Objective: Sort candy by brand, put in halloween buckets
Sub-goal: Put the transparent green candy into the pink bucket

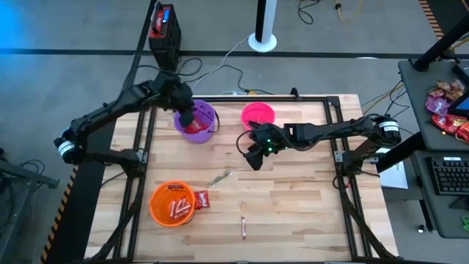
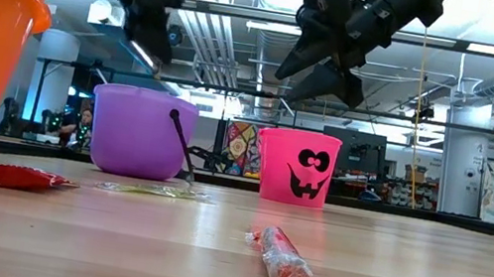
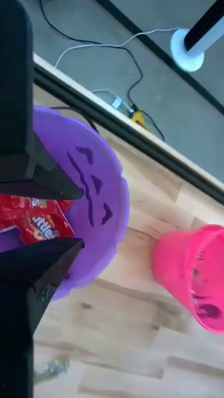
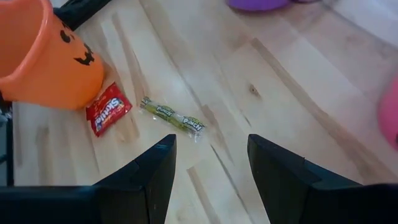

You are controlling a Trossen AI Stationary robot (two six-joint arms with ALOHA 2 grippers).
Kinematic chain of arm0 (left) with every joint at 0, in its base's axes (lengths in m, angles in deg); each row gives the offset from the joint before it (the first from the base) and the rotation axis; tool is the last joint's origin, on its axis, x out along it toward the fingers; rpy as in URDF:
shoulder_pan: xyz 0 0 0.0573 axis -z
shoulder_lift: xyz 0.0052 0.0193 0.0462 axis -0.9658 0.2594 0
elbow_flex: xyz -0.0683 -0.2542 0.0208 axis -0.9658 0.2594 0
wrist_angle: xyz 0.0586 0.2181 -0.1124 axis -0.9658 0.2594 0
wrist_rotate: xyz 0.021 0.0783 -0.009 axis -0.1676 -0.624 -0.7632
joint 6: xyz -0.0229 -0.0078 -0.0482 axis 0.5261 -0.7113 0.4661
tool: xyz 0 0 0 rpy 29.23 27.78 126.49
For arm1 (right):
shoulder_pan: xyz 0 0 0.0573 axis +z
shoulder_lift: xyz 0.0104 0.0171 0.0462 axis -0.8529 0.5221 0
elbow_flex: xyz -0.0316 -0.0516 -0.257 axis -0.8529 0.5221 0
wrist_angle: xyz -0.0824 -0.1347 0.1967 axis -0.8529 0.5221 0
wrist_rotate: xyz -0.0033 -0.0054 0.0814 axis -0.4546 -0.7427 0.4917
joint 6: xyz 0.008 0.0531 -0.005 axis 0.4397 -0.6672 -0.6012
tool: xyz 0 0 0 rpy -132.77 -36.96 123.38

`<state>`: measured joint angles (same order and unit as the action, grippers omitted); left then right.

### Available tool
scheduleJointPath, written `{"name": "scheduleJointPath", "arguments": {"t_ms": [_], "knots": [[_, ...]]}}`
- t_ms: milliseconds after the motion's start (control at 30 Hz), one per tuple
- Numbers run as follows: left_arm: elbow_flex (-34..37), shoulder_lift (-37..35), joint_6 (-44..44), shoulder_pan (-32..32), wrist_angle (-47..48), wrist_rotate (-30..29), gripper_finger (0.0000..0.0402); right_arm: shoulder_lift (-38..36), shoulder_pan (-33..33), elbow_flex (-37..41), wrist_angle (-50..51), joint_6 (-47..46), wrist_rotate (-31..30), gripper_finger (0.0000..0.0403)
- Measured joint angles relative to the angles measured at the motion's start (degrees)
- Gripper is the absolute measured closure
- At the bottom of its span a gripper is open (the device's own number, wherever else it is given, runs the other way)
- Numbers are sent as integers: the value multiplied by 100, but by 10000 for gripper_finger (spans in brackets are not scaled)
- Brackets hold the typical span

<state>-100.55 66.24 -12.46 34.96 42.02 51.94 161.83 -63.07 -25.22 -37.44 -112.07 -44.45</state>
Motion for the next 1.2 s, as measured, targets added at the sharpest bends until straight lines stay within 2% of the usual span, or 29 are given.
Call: {"name": "scheduleJointPath", "arguments": {"t_ms": [100, 233, 333, 467, 667, 833, 967, 1200], "knots": [[-266, -287, 110, 46, 271, 165, 306, 0, -2, 0, -107, 440, 44, 211], [-574, -804, 414, 267, 427, 924, 306, 59, -1, 0, -448, 1194, 116, 211], [-660, -1190, 893, 603, 432, 1005, 306, 223, 26, 0, -836, 1995, 139, 211], [-583, -1692, 1575, 1199, 440, 657, 310, 598, 148, -95, -1160, 2718, 158, 211], [-434, -2187, 2454, 2191, 445, -41, 319, 1594, 304, -856, -1144, 3323, 154, 211], [-456, -2299, 2732, 2867, 426, -771, 324, 2355, 366, -1547, -562, 3596, 215, 211], [-463, -2315, 2774, 3083, 406, -990, 325, 2742, 366, -1881, -250, 3997, 437, 211], [-463, -2201, 2792, 3088, 401, -1019, 326, 3319, 368, -2113, -48, 4180, 523, 211]]}}
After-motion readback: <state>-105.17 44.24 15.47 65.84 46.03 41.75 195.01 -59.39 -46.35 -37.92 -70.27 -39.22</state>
